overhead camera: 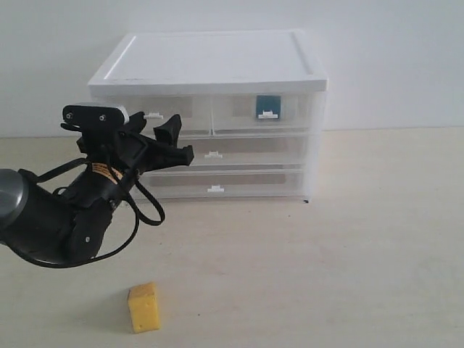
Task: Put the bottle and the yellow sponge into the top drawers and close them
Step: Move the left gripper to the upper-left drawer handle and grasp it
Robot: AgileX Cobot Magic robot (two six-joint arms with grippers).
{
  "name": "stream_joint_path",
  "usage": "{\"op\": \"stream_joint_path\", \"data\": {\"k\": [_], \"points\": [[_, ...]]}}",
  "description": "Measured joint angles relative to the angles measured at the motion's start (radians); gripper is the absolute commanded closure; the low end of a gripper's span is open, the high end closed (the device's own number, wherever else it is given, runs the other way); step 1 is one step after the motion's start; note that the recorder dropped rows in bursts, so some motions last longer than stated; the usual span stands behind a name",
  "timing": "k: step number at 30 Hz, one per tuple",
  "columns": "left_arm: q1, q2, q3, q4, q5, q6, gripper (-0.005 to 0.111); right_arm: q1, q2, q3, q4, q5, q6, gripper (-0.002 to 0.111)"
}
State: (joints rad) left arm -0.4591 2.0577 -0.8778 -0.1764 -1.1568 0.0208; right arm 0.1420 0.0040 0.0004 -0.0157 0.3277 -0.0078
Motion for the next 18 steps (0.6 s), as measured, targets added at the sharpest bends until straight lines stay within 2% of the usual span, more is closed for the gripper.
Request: {"op": "stream_joint_path", "data": {"k": [4,7,9,14,18], "points": [[-0.002,0.0,-0.002,-0.014,0.0,0.0,0.051,0.0,0.0,0.0,0.0,0.0,0.0,0.108],[-0.006,0.0,-0.006,-0.03,0.002,0.0,0.057,0.0,0.0,0.0,0.0,0.0,0.0,0.108],[-0.006,0.0,-0.006,-0.04,0.002,0.0,0.065,0.0,0.0,0.0,0.0,0.0,0.0,0.108],[-0.006,0.0,-0.009,-0.07,0.006,0.0,0.102,0.0,0.0,0.0,0.0,0.0,0.0,0.108],[-0.006,0.0,-0.01,-0.071,0.006,0.0,0.103,0.0,0.0,0.0,0.0,0.0,0.0,0.108]]}}
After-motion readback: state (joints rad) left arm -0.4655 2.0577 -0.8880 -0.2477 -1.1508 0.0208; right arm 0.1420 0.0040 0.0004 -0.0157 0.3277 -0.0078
